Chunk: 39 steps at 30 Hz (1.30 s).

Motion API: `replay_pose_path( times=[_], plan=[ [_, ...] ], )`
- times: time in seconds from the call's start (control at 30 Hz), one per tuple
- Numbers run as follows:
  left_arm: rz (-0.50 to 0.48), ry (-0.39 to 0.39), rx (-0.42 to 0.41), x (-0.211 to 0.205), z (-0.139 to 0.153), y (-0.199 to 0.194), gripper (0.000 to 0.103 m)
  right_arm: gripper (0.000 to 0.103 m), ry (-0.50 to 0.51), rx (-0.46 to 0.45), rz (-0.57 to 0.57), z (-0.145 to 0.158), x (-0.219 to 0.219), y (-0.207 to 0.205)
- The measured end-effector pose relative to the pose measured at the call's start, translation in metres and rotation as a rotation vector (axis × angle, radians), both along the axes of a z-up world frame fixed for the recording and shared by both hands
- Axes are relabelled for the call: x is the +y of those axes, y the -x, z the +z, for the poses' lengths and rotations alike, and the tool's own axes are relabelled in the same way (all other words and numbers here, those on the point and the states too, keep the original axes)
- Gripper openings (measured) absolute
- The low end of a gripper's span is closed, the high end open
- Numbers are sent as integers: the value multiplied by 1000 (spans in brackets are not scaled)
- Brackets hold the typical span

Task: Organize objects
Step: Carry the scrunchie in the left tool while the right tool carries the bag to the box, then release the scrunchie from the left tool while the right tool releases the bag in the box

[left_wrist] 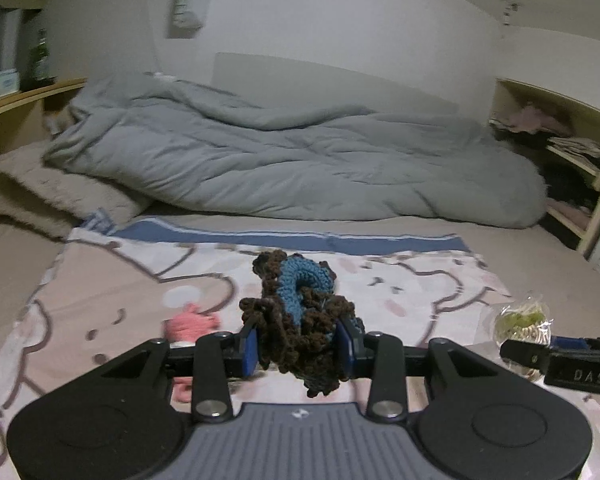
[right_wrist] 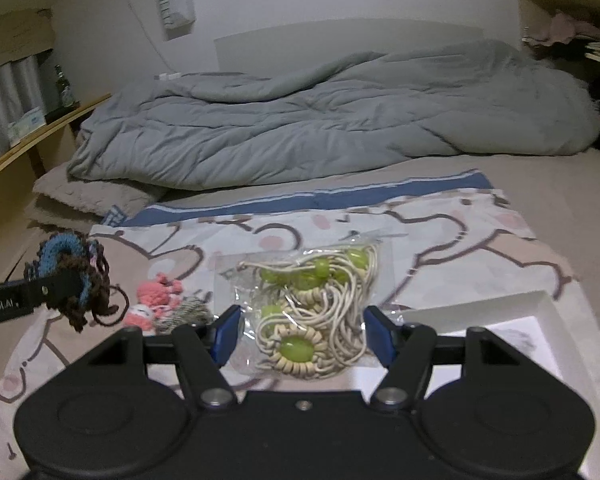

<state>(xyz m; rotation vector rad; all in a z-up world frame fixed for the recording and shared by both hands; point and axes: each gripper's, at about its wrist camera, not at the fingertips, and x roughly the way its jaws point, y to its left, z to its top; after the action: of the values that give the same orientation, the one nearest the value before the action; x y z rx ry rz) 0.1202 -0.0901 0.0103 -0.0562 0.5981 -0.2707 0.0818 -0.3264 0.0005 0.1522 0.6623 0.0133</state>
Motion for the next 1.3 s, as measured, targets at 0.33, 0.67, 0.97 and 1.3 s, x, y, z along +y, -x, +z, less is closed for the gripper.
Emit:
replay_pose_path(
  times=[0.33,0.67,0.97,1.3],
  plan=[
    [-165,27,8,-78,-10,11,40,67,41,36,-95,-19,-65,35],
    [-382,-81,53,-165,-43,10,40,67,55,175,-112,-53,-106,43],
    [-539,-213,119,-212,-84,-2,40,67,55,306,-102,-90,-122,37],
    [-565,-308,154,-224,-107,-10,62,70,33,345,-88,-108,-130,31]
  ],
)
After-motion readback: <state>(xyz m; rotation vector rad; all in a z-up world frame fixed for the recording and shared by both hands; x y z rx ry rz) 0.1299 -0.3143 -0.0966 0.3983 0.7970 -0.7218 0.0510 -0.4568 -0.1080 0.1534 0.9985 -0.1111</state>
